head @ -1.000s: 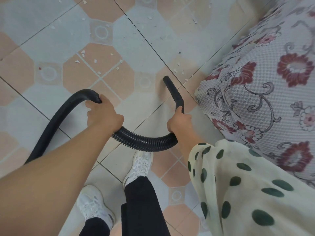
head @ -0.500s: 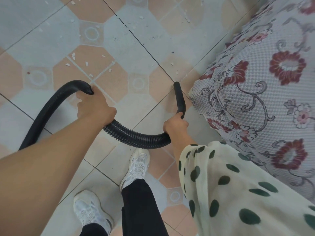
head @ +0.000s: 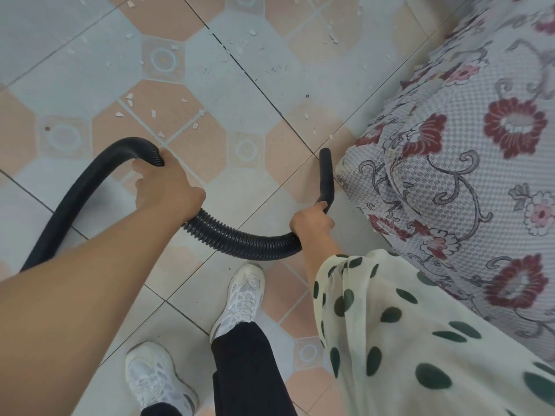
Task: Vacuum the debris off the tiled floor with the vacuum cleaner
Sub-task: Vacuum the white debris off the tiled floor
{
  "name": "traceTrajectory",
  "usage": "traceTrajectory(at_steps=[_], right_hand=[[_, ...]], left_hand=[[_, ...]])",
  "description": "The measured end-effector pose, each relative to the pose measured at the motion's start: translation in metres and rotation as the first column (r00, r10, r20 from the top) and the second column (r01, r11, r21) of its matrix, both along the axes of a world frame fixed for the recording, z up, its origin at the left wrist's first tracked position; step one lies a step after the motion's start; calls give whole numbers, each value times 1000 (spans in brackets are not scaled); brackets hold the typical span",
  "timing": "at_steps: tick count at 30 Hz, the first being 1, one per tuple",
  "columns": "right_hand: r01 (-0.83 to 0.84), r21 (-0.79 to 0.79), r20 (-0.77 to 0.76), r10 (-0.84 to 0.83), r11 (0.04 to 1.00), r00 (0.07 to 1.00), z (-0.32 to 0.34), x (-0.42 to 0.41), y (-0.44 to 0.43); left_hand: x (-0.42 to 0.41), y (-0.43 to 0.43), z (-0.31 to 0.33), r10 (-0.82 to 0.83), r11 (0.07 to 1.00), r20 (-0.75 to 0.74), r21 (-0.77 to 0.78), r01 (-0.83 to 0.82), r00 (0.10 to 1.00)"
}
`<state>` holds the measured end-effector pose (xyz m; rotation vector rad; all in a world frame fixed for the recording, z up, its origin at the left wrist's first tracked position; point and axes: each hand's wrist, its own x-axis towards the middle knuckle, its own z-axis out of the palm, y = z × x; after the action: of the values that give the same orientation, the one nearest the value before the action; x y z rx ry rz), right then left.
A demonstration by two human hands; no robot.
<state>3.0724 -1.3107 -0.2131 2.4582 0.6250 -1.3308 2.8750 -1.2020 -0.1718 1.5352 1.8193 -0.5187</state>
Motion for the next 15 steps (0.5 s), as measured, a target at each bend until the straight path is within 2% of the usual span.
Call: traceTrajectory(at_steps=[2,4,8,12,15], right_hand=[[-104,-117,131,119,988,984,-10,3,7],[-115,-130,177,137,985,975,-7,5,18],[-68,-147,168,93,987,981,-1,5,30],[-137,-171,147,163,976,976,0,8,34],[-118,-137,157,139,984,978,-1,3,30]], left_hand=[[0,3,-2,10,1000,-3,9,-10,1000],[-1,5,-4,27,1000,-2,15,-27,1000],[-3,8,-6,47,999,0,14,-47,999],[-1,10,-6,52,999,9,10,-52,999],[-4,10,-6,56,998,-2,-1,-56,998]])
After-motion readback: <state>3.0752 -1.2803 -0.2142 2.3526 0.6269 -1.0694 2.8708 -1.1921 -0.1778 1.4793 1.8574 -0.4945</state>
